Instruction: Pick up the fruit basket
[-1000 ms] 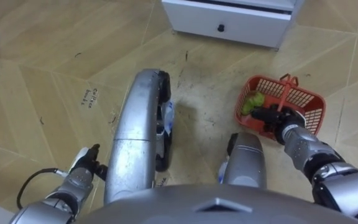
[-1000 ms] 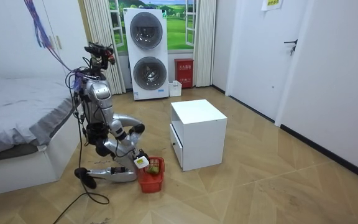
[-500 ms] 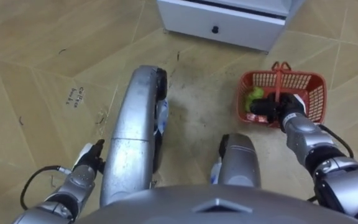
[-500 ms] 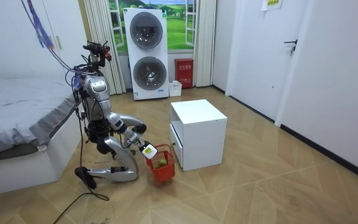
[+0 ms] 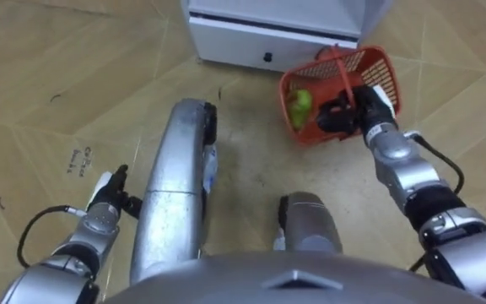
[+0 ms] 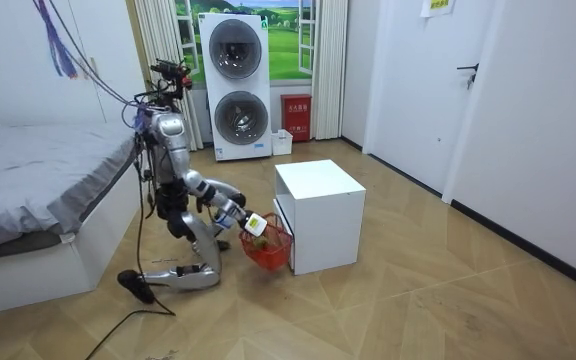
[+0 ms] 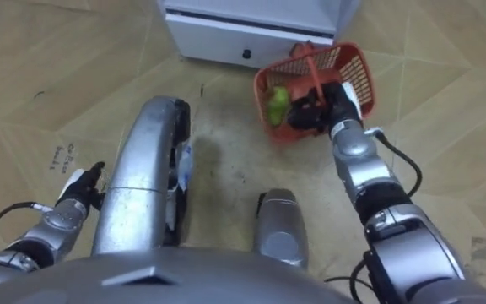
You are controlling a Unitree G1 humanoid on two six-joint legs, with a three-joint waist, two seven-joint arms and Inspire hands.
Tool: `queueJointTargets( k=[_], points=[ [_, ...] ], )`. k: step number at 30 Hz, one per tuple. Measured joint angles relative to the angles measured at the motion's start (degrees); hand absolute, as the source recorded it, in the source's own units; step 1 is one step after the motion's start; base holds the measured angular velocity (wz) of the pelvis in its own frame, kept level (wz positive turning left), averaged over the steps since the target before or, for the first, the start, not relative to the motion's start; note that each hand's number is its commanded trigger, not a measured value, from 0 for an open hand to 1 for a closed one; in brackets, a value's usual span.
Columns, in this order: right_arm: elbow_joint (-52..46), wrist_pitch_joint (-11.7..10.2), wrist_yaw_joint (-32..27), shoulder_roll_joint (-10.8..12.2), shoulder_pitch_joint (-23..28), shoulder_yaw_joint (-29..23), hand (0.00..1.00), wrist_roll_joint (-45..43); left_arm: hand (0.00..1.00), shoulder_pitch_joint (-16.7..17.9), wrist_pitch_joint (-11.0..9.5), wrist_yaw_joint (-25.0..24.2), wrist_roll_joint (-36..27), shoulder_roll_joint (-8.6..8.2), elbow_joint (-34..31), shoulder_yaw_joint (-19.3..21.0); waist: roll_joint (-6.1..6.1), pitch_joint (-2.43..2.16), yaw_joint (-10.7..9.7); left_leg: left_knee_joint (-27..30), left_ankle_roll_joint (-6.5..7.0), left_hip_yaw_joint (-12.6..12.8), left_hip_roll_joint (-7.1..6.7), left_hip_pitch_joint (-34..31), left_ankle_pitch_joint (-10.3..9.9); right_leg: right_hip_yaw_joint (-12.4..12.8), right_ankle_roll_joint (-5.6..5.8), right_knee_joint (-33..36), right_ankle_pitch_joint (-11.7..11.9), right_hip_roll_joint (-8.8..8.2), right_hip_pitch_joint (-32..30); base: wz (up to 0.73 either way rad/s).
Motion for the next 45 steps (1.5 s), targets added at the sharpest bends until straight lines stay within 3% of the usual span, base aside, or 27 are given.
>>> queueJointTargets(
  k=[1, 2, 3, 4, 5, 7, 10, 12, 16, 21, 24, 26, 28, 29, 31, 32, 33, 36, 38, 41, 43, 45],
  points=[
    [-0.8, 0.7, 0.1, 1.2, -0.4, -0.2, 1.0, 0.0, 0.0, -0.1, 0.6, 0.4, 0.1, 0.83, -0.1, 0.6, -0.06, -0.85, 1.7, -0.5, -0.27, -0.8, 0.91, 1.6, -2.5, 0.0, -0.16, -4.2, 0.0, 0.77, 0.5, -0.44],
    [-1.9, 0.9, 0.1, 1.5, -0.4, -0.5, 1.0, -0.1, 0.0, -0.7, 0.8, 0.9, 0.0, 0.8, 0.0, 0.8, 0.13, -0.85, 2.2, -2.1, 0.18, -1.6, 1.68, 2.6, -2.9, 0.2, -0.3, -7.6, 0.2, 1.85, 0.2, -0.65],
    [-4.5, 0.9, 0.2, 1.7, -0.5, -0.6, 1.0, -0.1, 0.0, -0.9, 0.7, 1.8, -0.1, 0.71, 0.6, 0.9, 0.05, -0.82, 2.4, -7.8, -0.03, -2.7, 1.92, 5.3, -2.5, 0.2, -0.93, -16.4, 0.5, 2.92, 0.2, -0.74],
    [-6.8, 0.6, 0.4, 1.8, -0.2, -0.6, 1.0, -0.1, 0.0, -0.7, 0.4, 2.5, 0.2, 0.74, 1.1, 1.1, -0.06, -0.79, 2.2, -15.1, -0.8, -3.4, 2.13, 9.5, -1.1, -0.5, -1.76, -26.1, 1.6, 2.58, 1.1, -0.79],
    [-7.4, 0.5, 0.5, 2.0, -0.1, -0.6, 1.0, 0.0, 0.0, -0.5, 0.4, 2.8, 0.1, 0.75, 1.3, 1.4, -0.07, -0.78, 2.0, -18.7, -1.14, -3.8, 2.18, 12.0, -0.3, -1.4, -2.15, -31.0, 2.3, 2.34, 2.1, -0.86],
    [-12.9, 0.5, 0.2, 1.9, 3.7, -1.0, 1.0, -0.4, 0.0, 0.3, 0.4, 4.9, 0.1, 1.03, 2.3, 3.4, -0.28, -0.92, 1.8, -32.3, -2.41, -5.3, 2.46, 21.4, 3.4, -5.4, -2.75, -47.0, 4.6, 2.98, 4.9, -0.64],
    [-21.3, 0.5, 0.0, 0.4, 9.4, -1.1, 1.0, -3.2, 0.0, 1.4, 0.4, 7.0, 0.1, 1.31, 2.2, 4.5, -0.35, -1.0, 1.8, -44.1, -2.81, -5.6, 2.57, 29.4, 7.5, -9.8, -3.33, -58.2, 7.7, 4.15, 4.5, -0.33],
    [-24.3, 0.5, 0.2, 0.4, 10.4, -1.1, 1.0, -5.4, 0.0, 1.9, 0.9, 8.1, 0.1, 1.61, 1.5, 4.6, -0.34, -1.08, 1.9, -48.3, -3.04, -5.6, 2.62, 32.5, 9.0, -12.0, -4.06, -62.5, 8.2, 4.29, 4.4, -0.17],
    [-27.2, -0.6, 1.3, 1.3, 11.5, -2.0, 1.0, -7.4, 0.0, 5.2, 1.6, 8.8, 0.1, 1.78, -0.3, 4.6, -0.3, -1.89, 2.7, -56.0, -3.19, -5.6, 2.6, 37.4, 12.7, -14.0, -4.0, -74.1, 10.0, 4.94, 8.7, -0.12],
    [-37.3, -0.5, 3.4, 1.2, 16.1, -5.1, 1.0, -10.1, 0.0, 9.8, 2.8, 8.9, 0.3, 1.68, -3.5, 8.1, -0.52, -2.07, 3.7, -63.2, -3.8, -5.6, 2.41, 40.9, 17.8, -14.0, -4.94, -83.4, 11.4, 6.3, 12.1, -0.01],
    [-40.9, -0.6, 3.5, 1.2, 16.9, -5.4, 1.0, -10.3, 0.0, 12.4, 3.4, 10.2, 0.8, 1.54, -4.5, 8.0, -0.64, -2.24, 3.7, -67.6, -4.68, -5.7, 2.35, 43.5, 21.0, -16.7, -5.61, -89.3, 11.8, 6.9, 15.4, 0.02],
    [-41.7, -0.7, 3.7, 1.2, 17.3, -5.8, 1.0, -10.8, 0.0, 12.9, 3.5, 10.4, 1.4, 1.28, -4.6, 8.0, -0.32, -2.29, 3.5, -70.7, -5.12, -6.5, 2.44, 44.8, 23.8, -17.9, -6.24, -91.1, 12.8, 7.55, 16.2, 0.15],
    [-42.3, -0.7, 5.0, 1.2, 18.8, -6.2, 1.0, -10.8, 0.0, 13.7, 3.4, 10.4, 1.8, 1.3, -4.5, 8.0, -0.08, -2.17, 4.2, -75.4, -6.47, -7.4, 2.5, 47.5, 27.2, -19.4, -7.6, -93.8, 14.2, 8.24, 18.1, 0.15],
    [-42.6, -0.7, 5.3, 1.2, 19.2, -6.3, 1.0, -10.7, 0.0, 14.0, 3.4, 10.4, 1.8, 1.28, -4.5, 8.0, 0.05, -2.15, 4.4, -76.5, -6.84, -7.5, 2.59, 48.2, 28.0, -19.5, -7.79, -94.4, 14.6, 8.49, 18.4, 0.0],
    [-43.3, -0.7, 6.6, 1.1, 19.2, -7.3, 1.0, -10.5, 0.0, 14.6, 3.5, 10.2, 1.7, 1.22, -4.8, 8.0, 0.58, -2.39, 5.3, -80.5, -7.52, -7.4, 3.1, 49.9, 31.1, -19.7, -8.36, -95.7, 16.1, 9.23, 18.4, -0.05],
    [-43.6, -0.7, 6.8, 1.1, 19.1, -7.5, 1.0, -10.6, 0.0, 14.7, 3.5, 10.2, 1.7, 1.2, -4.9, 8.0, 0.84, -2.47, 5.4, -81.2, -7.64, -7.4, 3.35, 50.0, 31.7, -19.9, -8.56, -96.0, 16.5, 9.48, 18.4, 0.0],
    [-44.3, -0.7, 7.2, 1.1, 19.0, -7.7, 1.0, -10.6, 0.0, 14.7, 3.8, 10.2, 1.8, 1.19, -4.9, 8.1, 1.28, -2.24, 5.5, -82.4, -8.06, -7.5, 3.59, 50.5, 32.5, -20.5, -8.7, -96.2, 16.8, 9.55, 18.4, 0.08],
    [-45.4, -0.7, 8.3, 1.2, 19.0, -7.7, 1.0, -10.5, 0.0, 14.8, 3.9, 10.2, 1.7, 0.91, -5.0, 8.6, 1.9, -2.28, 5.9, -84.3, -9.46, -7.2, 3.5, 51.2, 33.5, -20.9, -8.71, -96.6, 17.0, 9.34, 18.5, 0.05],
    [-46.5, -0.7, 9.0, 1.2, 18.9, -7.7, 1.0, -9.2, 0.0, 14.6, 3.8, 10.2, 1.7, 0.89, -5.0, 8.6, 1.76, -2.31, 6.9, -85.1, -9.51, -6.0, 3.36, 51.7, 33.6, -20.8, -8.61, -96.8, 17.0, 8.75, 18.6, -0.05],
    [-47.4, -0.7, 10.3, 1.3, 17.4, -7.6, 1.0, -8.6, 0.0, 14.5, 3.6, 10.2, 1.8, 0.73, -5.0, 9.3, 1.7, -1.99, 7.1, -85.1, -8.07, -5.5, 2.06, 52.7, 32.5, -20.4, -7.8, -97.8, 16.9, 7.68, 20.1, 0.0],
    [-48.8, -0.7, 10.7, 1.2, 17.0, -8.0, 1.0, -7.6, 0.0, 14.3, 3.6, 10.1, 1.9, 0.49, -5.5, 9.7, 1.19, -1.93, 6.9, -83.8, -5.98, -4.4, 0.88, 53.1, 30.7, -20.0, -6.88, -97.9, 16.4, 6.2, 21.1, 0.02],
    [-50.2, -0.7, 10.8, 1.4, 16.6, -7.9, 1.0, -7.7, 0.0, 14.0, 3.6, 9.9, 1.8, 0.31, -5.7, 9.8, 0.95, -1.87, 6.8, -81.9, -5.83, -4.2, -0.4, 53.2, 28.5, -20.3, -5.89, -97.6, 15.8, 4.79, 22.3, 0.06]
  ],
)
